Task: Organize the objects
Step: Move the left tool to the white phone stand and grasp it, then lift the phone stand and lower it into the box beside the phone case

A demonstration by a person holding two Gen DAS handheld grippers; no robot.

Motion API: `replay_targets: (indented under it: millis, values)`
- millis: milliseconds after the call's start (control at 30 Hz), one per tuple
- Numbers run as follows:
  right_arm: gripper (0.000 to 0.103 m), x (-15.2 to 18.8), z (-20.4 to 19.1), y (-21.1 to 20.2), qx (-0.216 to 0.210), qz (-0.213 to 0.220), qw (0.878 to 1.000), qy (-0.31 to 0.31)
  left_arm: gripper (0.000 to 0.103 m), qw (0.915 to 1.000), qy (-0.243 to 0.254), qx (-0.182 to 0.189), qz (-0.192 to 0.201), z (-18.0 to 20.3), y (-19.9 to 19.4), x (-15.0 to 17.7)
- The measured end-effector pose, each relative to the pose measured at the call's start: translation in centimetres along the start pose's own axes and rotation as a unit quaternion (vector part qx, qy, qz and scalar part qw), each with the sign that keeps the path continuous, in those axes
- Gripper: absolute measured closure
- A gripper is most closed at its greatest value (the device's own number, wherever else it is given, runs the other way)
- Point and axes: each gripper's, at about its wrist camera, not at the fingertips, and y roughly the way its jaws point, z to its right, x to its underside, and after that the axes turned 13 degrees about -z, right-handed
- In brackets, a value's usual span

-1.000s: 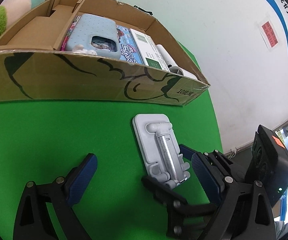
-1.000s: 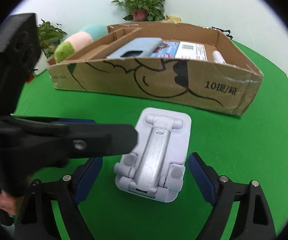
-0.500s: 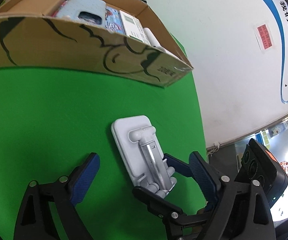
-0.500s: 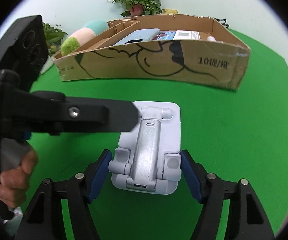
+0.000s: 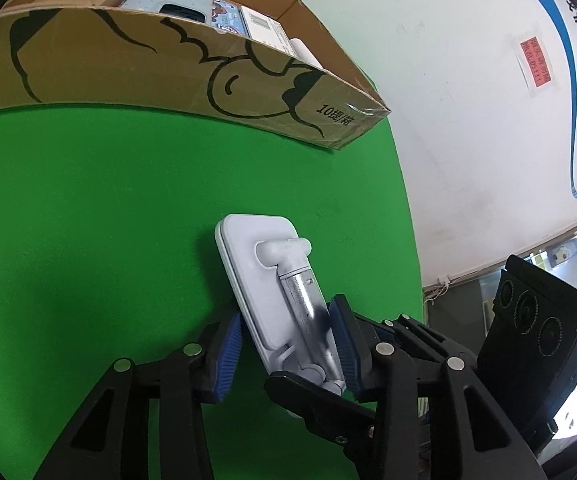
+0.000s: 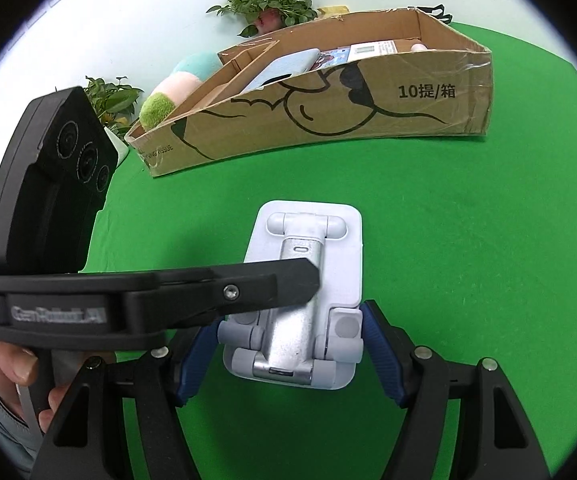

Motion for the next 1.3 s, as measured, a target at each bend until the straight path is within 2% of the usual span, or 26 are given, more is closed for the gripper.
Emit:
replay_targets:
  millis: [100, 200, 333, 467, 700, 800, 1000, 1133, 1300]
  values:
    - [0.035, -0.2, -0.7, 0.2, 0.013, -0.004, 1.0, -0.01, 0.066, 0.9997, 0.012, -0.018, 0.009, 0.6, -0.8, 0.1]
    - [0.035, -0.4, -1.4, -0.3, 0.019, 0.012, 1.0, -0.02, 0.067, 0.9988, 0.028, -0.02, 0.035, 1.4, -2.8, -0.1]
    - [0.035, -1.8, -3.0, -2.4, 0.027, 0.064, 0.997, -0.041, 0.069, 0.9952, 0.053, -0.026, 0.078, 2.9, -6.1, -0.6]
    - [0.036, -4.0, -4.6, -4.5, 0.05, 0.115, 0.99, -0.07, 0.069, 0.9875, 0.09, -0.045, 0.121, 4.8, -9.7, -1.6]
    - [0.036, -7.8, -5.7, -8.5, 0.062, 0.184, 0.977, -0.083, 0.069, 0.9732, 0.141, -0.058, 0.172, 8.2, -13.9, -6.0]
    - [0.036, -9.6, -5.8, -9.9, 0.069, 0.205, 0.973, -0.085, 0.069, 0.9698, 0.152, -0.058, 0.182, 9.6, -14.8, -9.4]
    - [0.036, -13.6, -5.5, -10.9, 0.086, 0.219, 0.968, -0.084, 0.069, 0.9627, 0.175, -0.077, 0.192, 11.7, -16.5, -13.6]
    - [0.036, -16.8, -4.4, -10.4, 0.079, 0.209, 0.972, -0.071, 0.07, 0.9662, 0.169, -0.072, 0.181, 11.4, -16.4, -16.3]
    - [0.036, -20.2, -2.8, -9.1, 0.072, 0.183, 0.979, -0.057, 0.071, 0.9756, 0.147, -0.055, 0.154, 9.3, -14.9, -21.1]
